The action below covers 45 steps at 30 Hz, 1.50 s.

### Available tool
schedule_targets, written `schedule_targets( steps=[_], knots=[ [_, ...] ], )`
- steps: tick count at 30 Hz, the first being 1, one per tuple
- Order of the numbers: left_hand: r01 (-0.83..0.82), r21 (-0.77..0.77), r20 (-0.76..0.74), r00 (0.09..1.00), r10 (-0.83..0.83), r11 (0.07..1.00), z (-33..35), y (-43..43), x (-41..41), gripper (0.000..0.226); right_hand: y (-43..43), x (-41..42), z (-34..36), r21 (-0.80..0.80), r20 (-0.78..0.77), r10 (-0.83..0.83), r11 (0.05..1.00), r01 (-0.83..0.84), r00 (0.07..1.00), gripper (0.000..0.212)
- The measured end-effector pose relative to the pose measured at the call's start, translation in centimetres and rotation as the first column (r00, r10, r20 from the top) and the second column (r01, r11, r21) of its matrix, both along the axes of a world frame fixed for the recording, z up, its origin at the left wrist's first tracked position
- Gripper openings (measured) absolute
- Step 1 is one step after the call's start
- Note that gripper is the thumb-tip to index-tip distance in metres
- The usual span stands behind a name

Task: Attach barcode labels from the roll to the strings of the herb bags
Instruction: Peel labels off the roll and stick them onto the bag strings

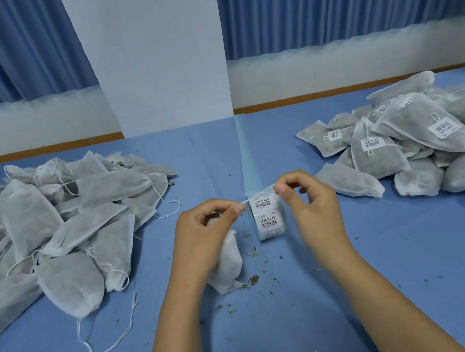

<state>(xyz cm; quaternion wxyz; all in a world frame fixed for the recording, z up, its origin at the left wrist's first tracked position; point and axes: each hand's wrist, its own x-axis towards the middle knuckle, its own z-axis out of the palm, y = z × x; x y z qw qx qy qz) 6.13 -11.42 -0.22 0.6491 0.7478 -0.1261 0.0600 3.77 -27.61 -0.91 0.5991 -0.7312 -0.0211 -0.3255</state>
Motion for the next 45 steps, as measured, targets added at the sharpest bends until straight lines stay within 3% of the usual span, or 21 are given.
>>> schedule_targets(
  steps=[3,9,13,16,19,22,24,26,29,32,34,38,45],
  knots=[
    [0.008,0.054,-0.025,1.000,-0.007,0.998,0.1,0.5,0.1,0.018,-1.1,0.3,0.2,0.191,-0.071,0.010,0.982,0.004,0.997,0.022],
    [0.061,0.143,-0.087,0.995,-0.049,0.988,0.0,1.2,0.3,0.015,-1.2,0.8,-0.3,0.255,-0.111,0.006,0.967,0.023,0.994,0.021],
    [0.230,0.223,-0.184,0.964,-0.191,0.947,-0.3,2.7,0.3,0.009,-2.1,1.1,-0.4,0.387,-0.119,-0.022,0.920,0.067,0.993,0.022],
    [0.201,0.270,-0.208,0.967,-0.146,0.942,-0.6,2.9,0.5,0.007,-2.3,1.4,-0.5,0.453,-0.108,-0.056,0.886,0.099,0.993,0.020],
    [-0.031,0.307,-0.128,0.989,0.073,0.951,-1.2,2.3,1.0,0.018,-1.0,0.7,-0.2,0.359,0.031,-0.139,0.926,0.119,0.990,0.018],
    [-0.224,0.268,-0.108,0.960,0.260,0.937,-1.3,1.6,1.3,0.031,1.1,-0.3,-0.2,-0.076,0.272,0.004,0.997,0.017,0.962,0.014],
    [-0.274,0.208,-0.138,0.942,0.306,0.939,-1.3,1.5,1.4,0.033,2.2,-0.6,-0.6,-0.356,0.273,0.168,0.932,-0.063,0.947,0.009],
    [-0.289,0.104,-0.187,0.934,0.304,0.952,-1.2,1.5,1.5,0.030,2.9,-0.5,-1.0,-0.466,0.170,0.248,0.873,-0.144,0.954,0.006],
    [-0.236,-0.118,-0.265,0.943,0.199,0.965,-1.0,1.6,1.1,0.031,3.3,-0.6,-1.5,-0.435,0.027,0.280,0.868,-0.241,0.960,0.005],
    [-0.190,-0.266,-0.273,0.955,0.115,0.945,-0.7,1.5,0.8,0.035,3.0,-0.4,-1.5,-0.336,-0.017,0.297,0.898,-0.285,0.955,0.006],
    [-0.125,-0.300,-0.254,0.966,0.047,0.946,-0.5,1.4,0.8,0.014,2.7,-0.2,-1.4,-0.313,-0.005,0.269,0.914,-0.257,0.963,0.007],
    [0.035,-0.208,-0.132,0.989,-0.064,0.977,-0.5,0.9,0.4,0.045,2.4,0.0,-1.4,-0.307,-0.026,0.206,0.930,-0.204,0.978,0.010],
    [0.115,-0.158,-0.006,0.993,-0.117,0.981,-0.8,0.8,0.5,0.048,2.3,0.4,-1.7,-0.261,-0.037,0.152,0.953,-0.156,0.988,0.007]
  ],
)
